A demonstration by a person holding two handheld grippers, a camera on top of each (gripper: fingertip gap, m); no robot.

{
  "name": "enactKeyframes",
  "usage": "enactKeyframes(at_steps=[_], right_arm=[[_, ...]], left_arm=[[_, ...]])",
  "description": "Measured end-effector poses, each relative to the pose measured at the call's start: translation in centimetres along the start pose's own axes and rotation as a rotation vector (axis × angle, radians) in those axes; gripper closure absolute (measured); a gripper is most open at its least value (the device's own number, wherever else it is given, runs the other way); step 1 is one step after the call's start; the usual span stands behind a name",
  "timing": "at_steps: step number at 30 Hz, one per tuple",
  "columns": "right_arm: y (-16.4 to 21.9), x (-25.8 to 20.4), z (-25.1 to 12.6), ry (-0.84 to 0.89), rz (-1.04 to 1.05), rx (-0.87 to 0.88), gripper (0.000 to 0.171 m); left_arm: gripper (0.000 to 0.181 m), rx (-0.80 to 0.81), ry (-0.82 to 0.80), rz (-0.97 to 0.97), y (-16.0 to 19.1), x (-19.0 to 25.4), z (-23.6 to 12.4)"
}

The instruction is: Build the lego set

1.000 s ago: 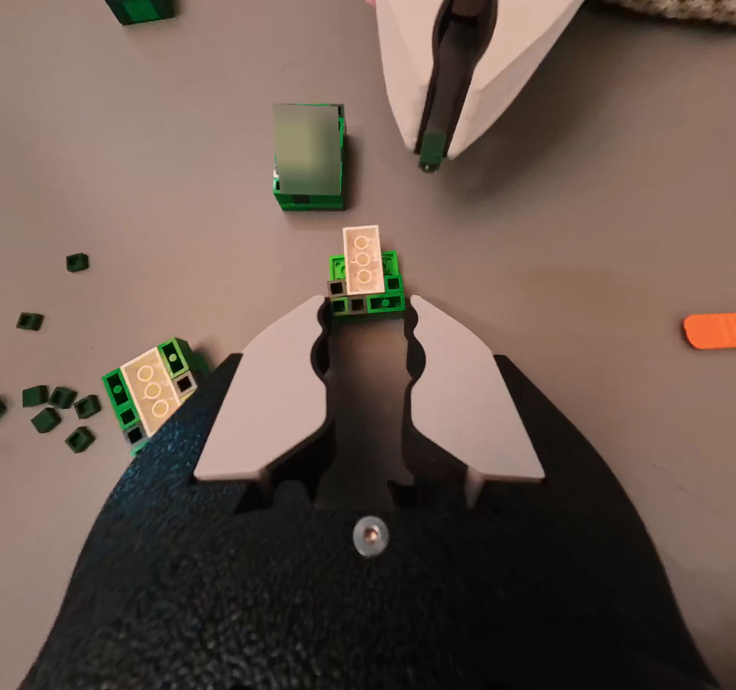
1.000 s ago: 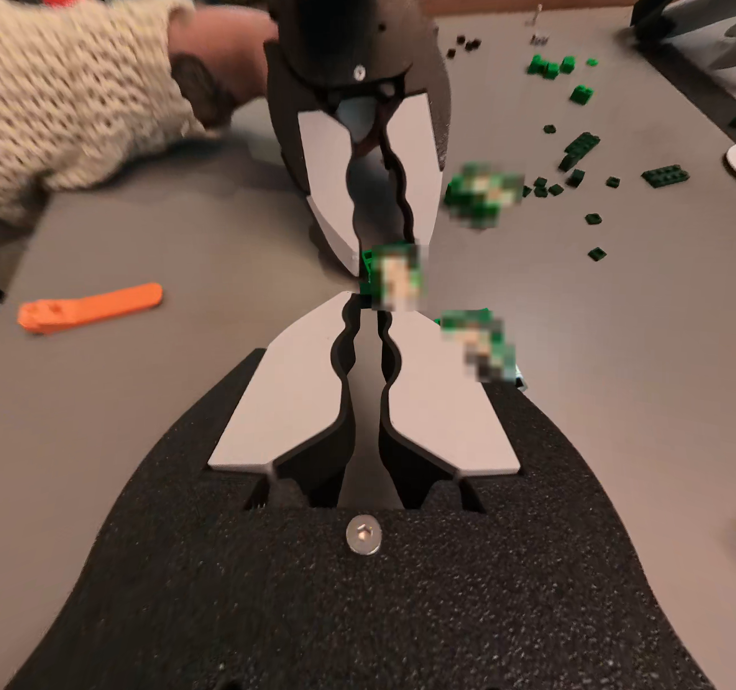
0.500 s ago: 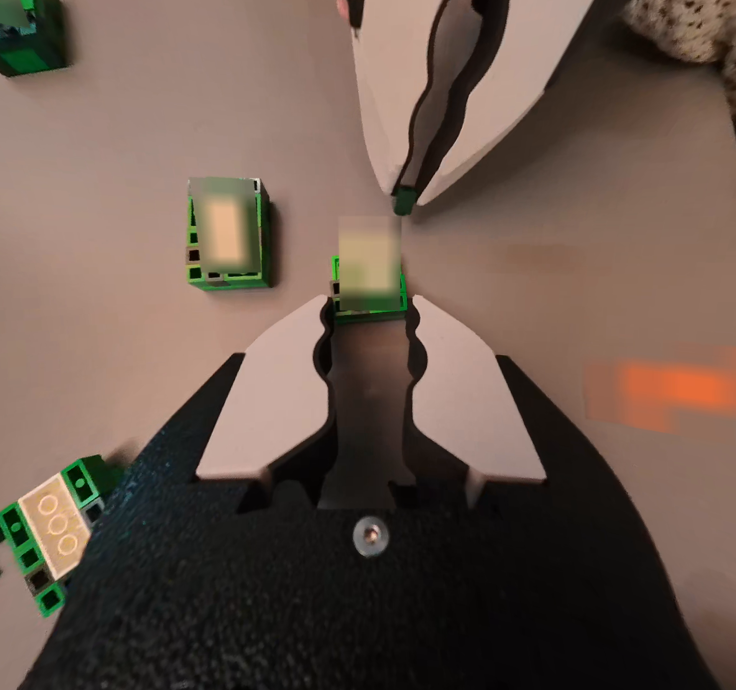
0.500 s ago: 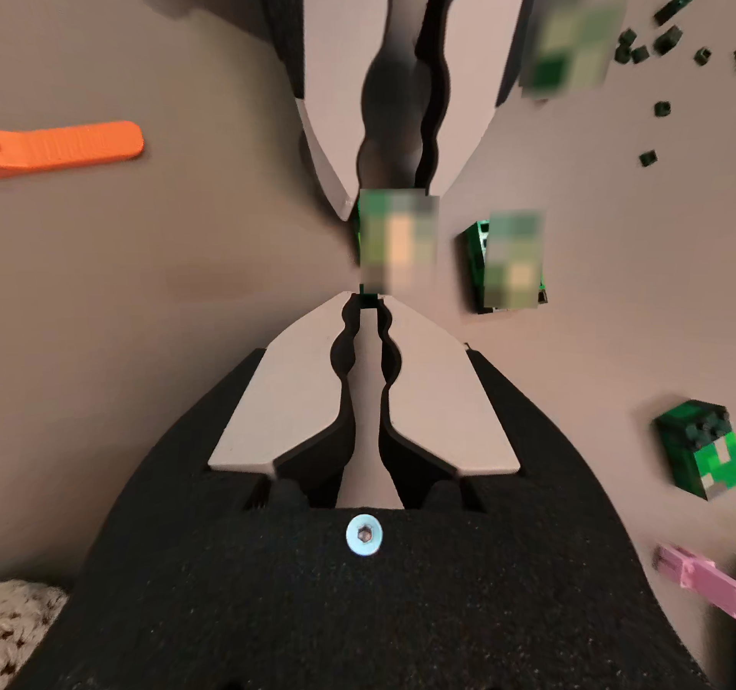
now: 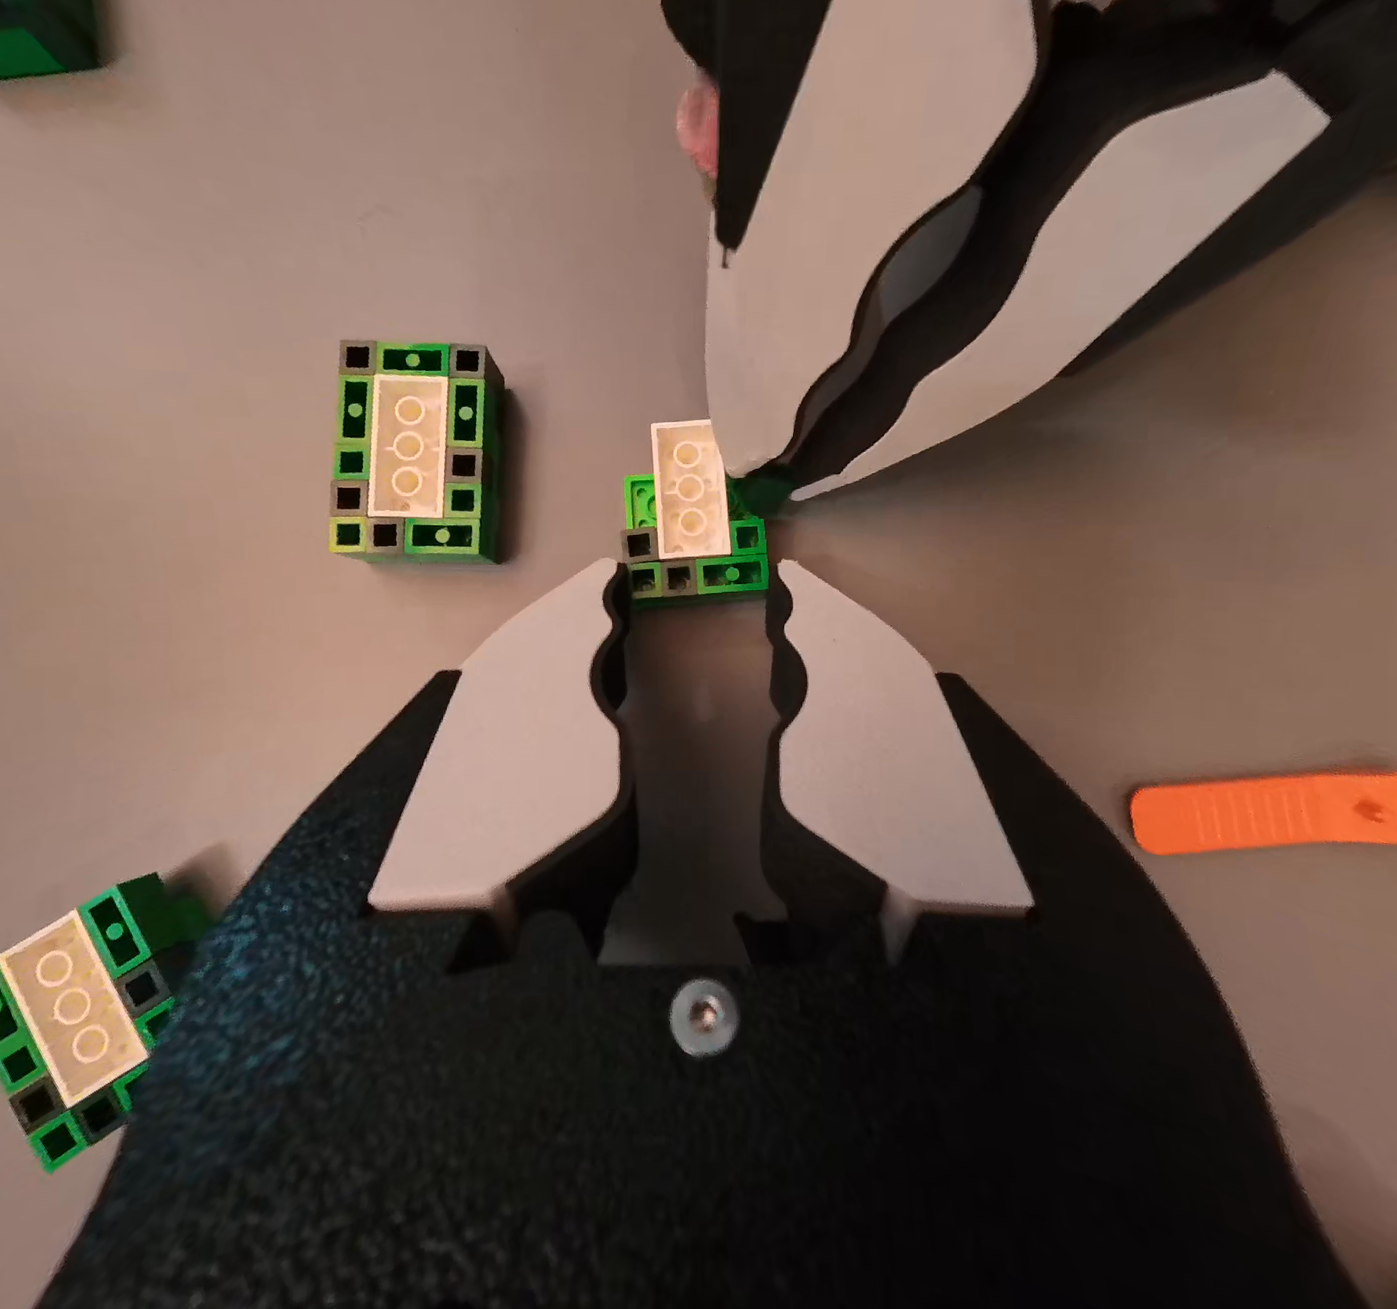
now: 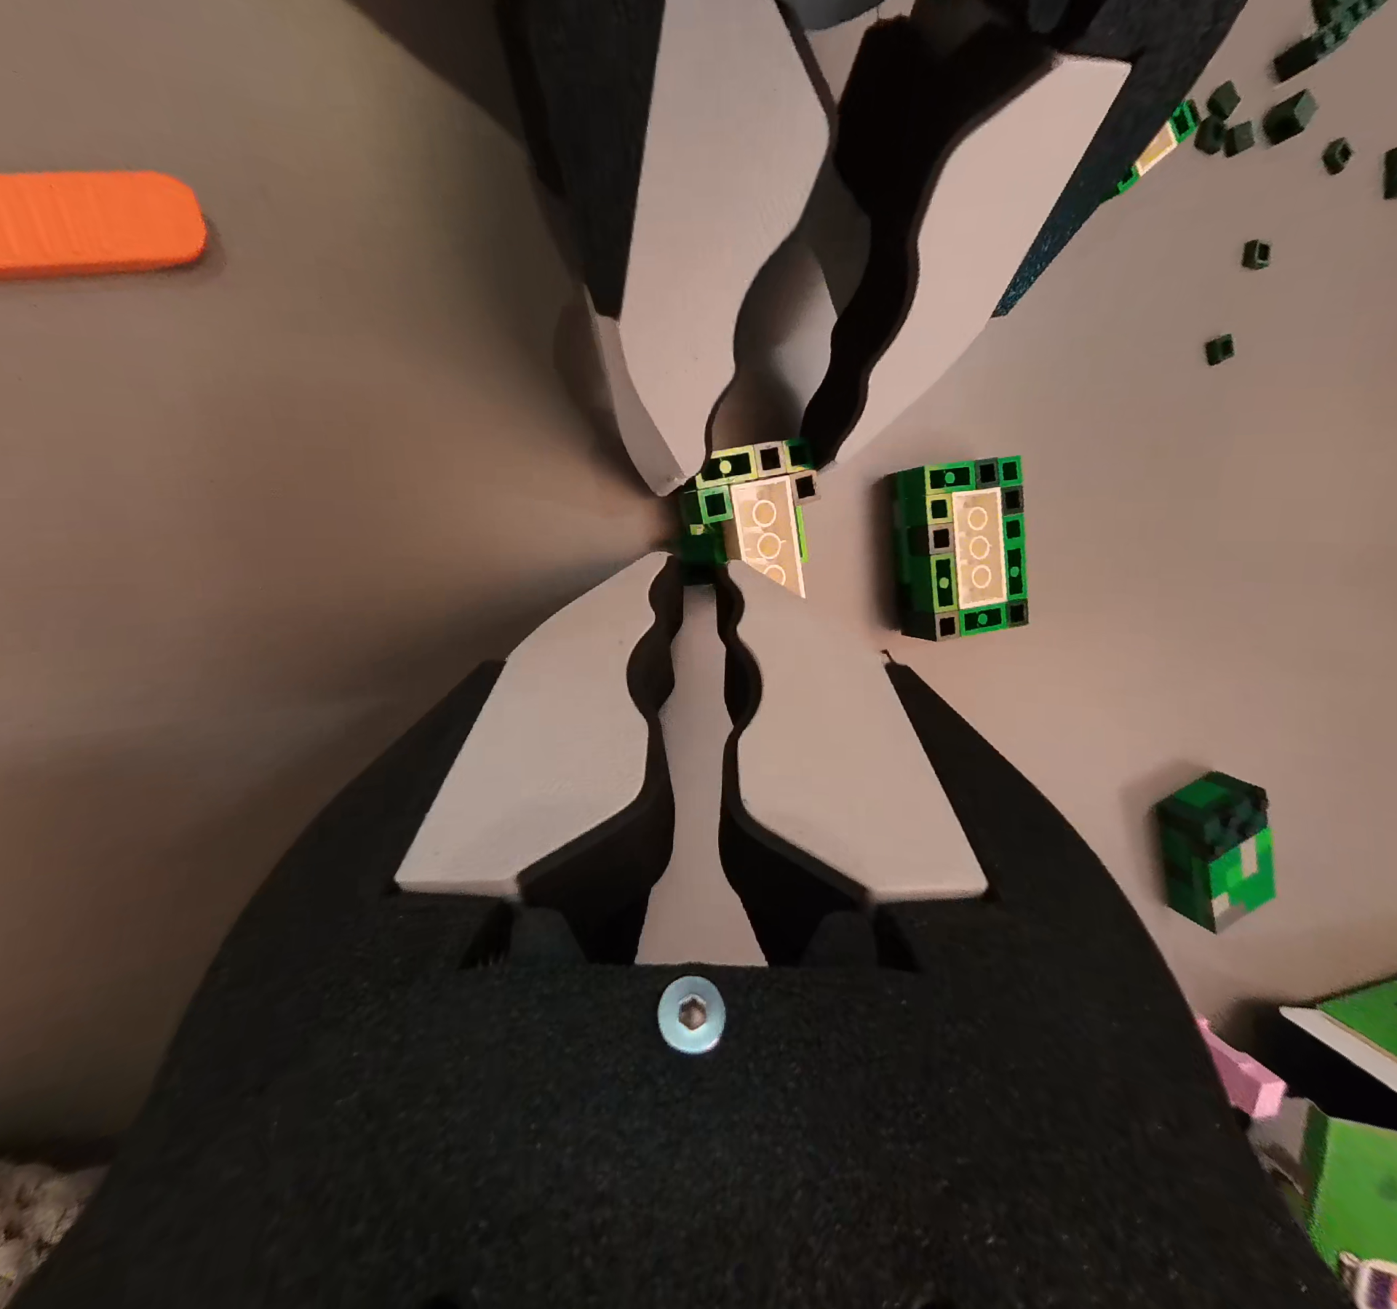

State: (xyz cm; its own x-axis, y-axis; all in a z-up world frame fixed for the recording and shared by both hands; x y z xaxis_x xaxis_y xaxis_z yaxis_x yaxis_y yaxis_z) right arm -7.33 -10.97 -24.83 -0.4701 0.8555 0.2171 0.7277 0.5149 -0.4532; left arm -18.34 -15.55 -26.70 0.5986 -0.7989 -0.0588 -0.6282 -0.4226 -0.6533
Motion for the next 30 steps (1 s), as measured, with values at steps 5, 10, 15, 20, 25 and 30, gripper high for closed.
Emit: enactKeyframes(at_steps=[5, 10, 15, 20, 25, 30], right_arm=[[-0.1, 0.0, 0.1, 0.005, -0.004, 0.002, 0.163], [0.0, 0.1, -0.1, 0.023, -0.008, 0.005, 0.163], [-0.2, -0.1, 0.2, 0.057, -0.05, 0.003, 0.163], [-0.5, -0.3, 0.0, 0.113, -0.095, 0.012, 0.163], [-0.1, 0.2, -0.4, 0.092, -0.065, 0.063, 0.163], [0.6, 0.8, -0.1, 0.046, -0.028, 0.091, 0.163]], left_arm=[[0.147, 0.002, -0.003, -0.008, 0.0, -0.1, 0.0], [0.147, 0.017, 0.009, -0.025, 0.2, -0.2, -0.1], [0.147, 0.013, 0.0, -0.033, 0.2, -0.2, -0.1], [0.147, 0.02, 0.004, -0.047, 0.3, -0.3, -0.1], [0.147, 0.028, 0.01, -0.059, 0.3, -0.4, -0.1], [0.147, 0.034, 0.015, -0.069, 0.4, -0.5, -0.1]])
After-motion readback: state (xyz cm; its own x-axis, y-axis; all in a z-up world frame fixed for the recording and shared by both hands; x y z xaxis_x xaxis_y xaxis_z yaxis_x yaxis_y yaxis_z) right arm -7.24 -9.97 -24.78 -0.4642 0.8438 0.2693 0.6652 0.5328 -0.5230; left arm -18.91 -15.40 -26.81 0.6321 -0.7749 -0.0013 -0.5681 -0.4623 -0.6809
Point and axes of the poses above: each gripper's, where its closed fingertips meet, z out along the fingers, y out of its underside, x = y × z across the jaws, the point moved 9 cm from there along -z, back along the fingers, and after that the axes turned 10 degrees about z, right-handed, at the moved point
